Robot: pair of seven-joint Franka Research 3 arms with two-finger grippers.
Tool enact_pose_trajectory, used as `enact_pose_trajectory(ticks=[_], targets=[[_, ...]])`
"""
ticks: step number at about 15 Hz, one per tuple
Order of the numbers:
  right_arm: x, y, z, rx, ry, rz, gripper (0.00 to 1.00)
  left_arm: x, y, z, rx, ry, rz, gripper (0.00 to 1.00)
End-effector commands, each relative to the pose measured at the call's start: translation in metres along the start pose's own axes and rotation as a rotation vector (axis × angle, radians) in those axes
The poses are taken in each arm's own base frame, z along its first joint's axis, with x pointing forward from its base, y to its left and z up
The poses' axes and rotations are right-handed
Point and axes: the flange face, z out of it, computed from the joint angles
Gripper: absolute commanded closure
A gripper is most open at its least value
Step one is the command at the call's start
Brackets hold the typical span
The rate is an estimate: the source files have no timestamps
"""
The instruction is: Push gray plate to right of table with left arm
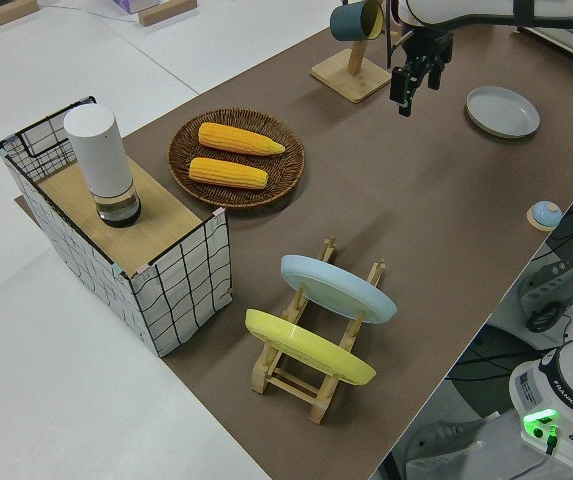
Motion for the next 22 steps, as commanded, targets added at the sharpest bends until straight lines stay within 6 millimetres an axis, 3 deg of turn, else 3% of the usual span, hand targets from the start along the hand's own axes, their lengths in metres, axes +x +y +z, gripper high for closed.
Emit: enact_pose_trajectory(ticks=[1,5,10,14,22], targets=[[-0.003,0.001,-0.004,0.004,-0.004,0.013,0.017,0.002,-0.034,-0.040,0.017,0.023,0.033,0.00],[-0.003,0.001,-0.004,0.004,-0.004,0.015,0.017,0.000,-0.073,-0.072,0.089,0.055,0.067,0.00],[-0.003,0.001,-0.004,0.004,-0.004,0.015,0.017,-0.003,-0.103,-0.100,0.165,0.098,0.098,0.00],[-0.003,0.001,-0.004,0.004,-0.004,0.013,0.017,-0.005,-0.114,-0.123,0.183,0.139,0.083,0.00],[-0.003,0.001,-0.004,0.004,-0.004,0.013,0.017,-0.006,-0.115,-0.131,0.181,0.159,0.072,0.00]])
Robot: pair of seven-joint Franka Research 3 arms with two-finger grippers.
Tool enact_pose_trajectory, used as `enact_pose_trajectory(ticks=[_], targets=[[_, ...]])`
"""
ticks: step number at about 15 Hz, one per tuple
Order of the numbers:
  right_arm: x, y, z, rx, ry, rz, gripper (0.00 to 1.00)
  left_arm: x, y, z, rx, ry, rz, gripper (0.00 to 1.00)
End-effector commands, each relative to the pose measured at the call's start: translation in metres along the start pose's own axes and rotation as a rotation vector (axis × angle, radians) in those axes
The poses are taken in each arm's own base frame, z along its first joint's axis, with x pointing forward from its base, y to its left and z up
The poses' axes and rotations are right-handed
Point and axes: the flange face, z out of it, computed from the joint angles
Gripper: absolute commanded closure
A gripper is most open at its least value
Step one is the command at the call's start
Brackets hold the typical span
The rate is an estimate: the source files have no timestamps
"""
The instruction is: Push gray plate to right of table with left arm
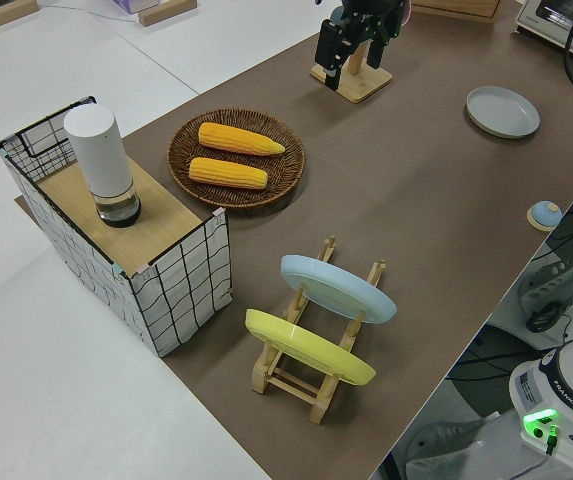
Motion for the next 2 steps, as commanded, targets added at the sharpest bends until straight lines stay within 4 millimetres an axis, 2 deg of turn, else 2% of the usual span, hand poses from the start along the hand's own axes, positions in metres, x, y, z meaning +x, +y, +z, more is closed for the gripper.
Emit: enact_pose_trajectory(ticks=[1,2], targets=[[-0.0032,0.0006,-0.0039,0.004,-0.004,0.013,0.017,0.0010,-0.0040,-0.0076,0.013,-0.004,0.002,0.00],[-0.0032,0.0006,-0.0039,0.004,-0.004,0.015,0.017,0.0014,-0.0038,-0.0067,0.009,-0.005,0.002,0.00]])
